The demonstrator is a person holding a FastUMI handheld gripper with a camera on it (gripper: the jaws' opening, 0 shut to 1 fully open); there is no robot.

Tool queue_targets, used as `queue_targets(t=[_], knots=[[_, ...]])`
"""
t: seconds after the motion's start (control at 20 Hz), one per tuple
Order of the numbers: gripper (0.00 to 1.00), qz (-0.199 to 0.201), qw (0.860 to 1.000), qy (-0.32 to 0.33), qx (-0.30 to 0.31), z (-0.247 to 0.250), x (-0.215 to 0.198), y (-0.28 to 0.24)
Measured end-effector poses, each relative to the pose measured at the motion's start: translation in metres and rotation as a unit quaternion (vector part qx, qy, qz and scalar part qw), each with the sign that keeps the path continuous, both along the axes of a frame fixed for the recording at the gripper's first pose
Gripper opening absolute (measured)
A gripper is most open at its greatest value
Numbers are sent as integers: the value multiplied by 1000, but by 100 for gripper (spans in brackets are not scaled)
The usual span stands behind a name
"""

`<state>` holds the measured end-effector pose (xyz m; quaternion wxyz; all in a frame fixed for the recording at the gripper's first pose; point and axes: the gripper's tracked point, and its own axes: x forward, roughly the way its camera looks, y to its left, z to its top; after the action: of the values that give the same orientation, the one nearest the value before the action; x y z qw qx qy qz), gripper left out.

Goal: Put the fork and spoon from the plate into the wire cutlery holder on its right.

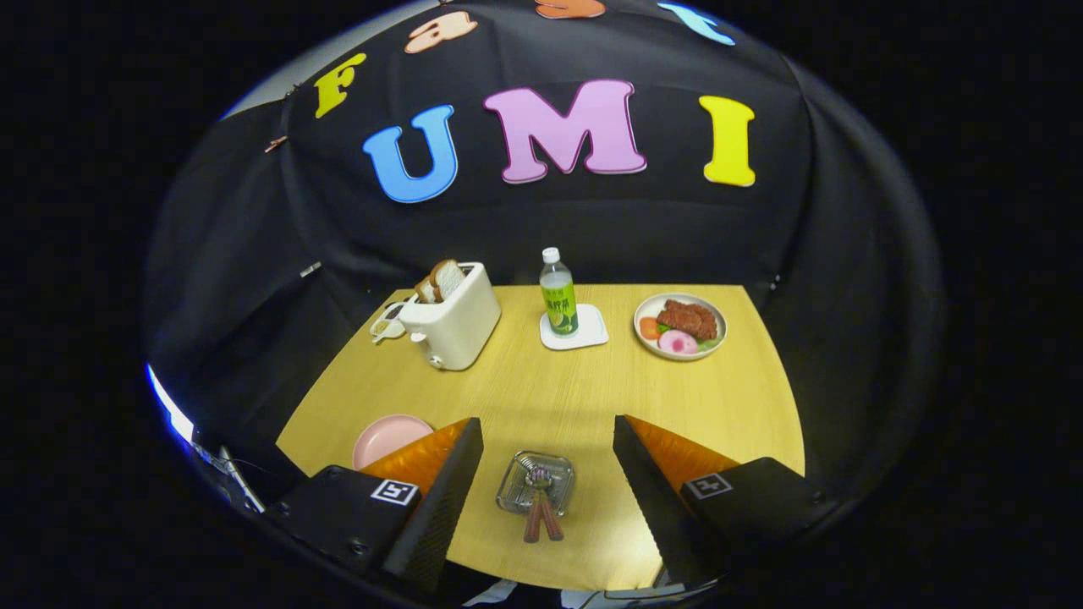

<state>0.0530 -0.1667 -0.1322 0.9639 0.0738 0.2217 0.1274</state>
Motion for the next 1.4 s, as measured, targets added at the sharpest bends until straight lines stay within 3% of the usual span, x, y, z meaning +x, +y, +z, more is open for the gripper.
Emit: queue_targets(t=[0.25, 0.55, 1.4], knots=[[99, -12, 995, -96, -12, 35, -8, -1], [99, -20, 989, -146, -14, 50, -13, 1], [99, -11, 988, -150, -22, 48, -13, -2]])
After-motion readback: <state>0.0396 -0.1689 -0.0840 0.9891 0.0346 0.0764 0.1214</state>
